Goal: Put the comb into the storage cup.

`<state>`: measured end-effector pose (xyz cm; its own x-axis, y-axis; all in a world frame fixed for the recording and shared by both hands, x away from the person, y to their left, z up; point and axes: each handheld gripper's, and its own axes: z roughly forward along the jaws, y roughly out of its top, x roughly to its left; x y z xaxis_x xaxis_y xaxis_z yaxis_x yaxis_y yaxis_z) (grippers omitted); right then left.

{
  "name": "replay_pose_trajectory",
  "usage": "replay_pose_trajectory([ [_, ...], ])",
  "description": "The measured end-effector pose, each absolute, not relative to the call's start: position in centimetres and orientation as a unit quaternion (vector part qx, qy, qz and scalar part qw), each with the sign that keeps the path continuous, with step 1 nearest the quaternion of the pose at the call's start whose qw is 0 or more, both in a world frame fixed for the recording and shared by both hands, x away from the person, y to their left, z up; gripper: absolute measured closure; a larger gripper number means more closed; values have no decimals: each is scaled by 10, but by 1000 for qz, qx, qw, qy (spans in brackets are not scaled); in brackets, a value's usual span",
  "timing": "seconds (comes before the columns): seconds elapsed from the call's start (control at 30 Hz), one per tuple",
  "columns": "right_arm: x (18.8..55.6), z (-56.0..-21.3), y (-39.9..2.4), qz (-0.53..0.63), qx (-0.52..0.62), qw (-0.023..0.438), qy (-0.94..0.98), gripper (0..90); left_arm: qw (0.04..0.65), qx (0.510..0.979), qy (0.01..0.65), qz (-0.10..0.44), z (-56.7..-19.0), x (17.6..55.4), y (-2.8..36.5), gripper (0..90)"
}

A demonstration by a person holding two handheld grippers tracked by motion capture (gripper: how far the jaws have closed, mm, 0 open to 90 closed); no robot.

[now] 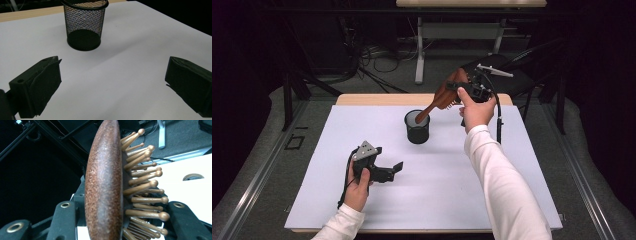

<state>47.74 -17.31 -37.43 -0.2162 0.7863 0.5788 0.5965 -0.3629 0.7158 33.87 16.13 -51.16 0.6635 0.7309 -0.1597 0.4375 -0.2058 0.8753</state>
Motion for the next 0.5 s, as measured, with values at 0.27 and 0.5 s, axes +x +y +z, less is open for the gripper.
replay_pose_trajectory([
  [0.27, 477, -378, -166, 545, 613, 99, 563, 484, 501, 762, 383, 146, -512, 339, 161, 5],
  [0.5, 477, -382, -163, 544, 613, 102, 564, 484, 500, 763, 383, 146, -512, 339, 161, 4],
])
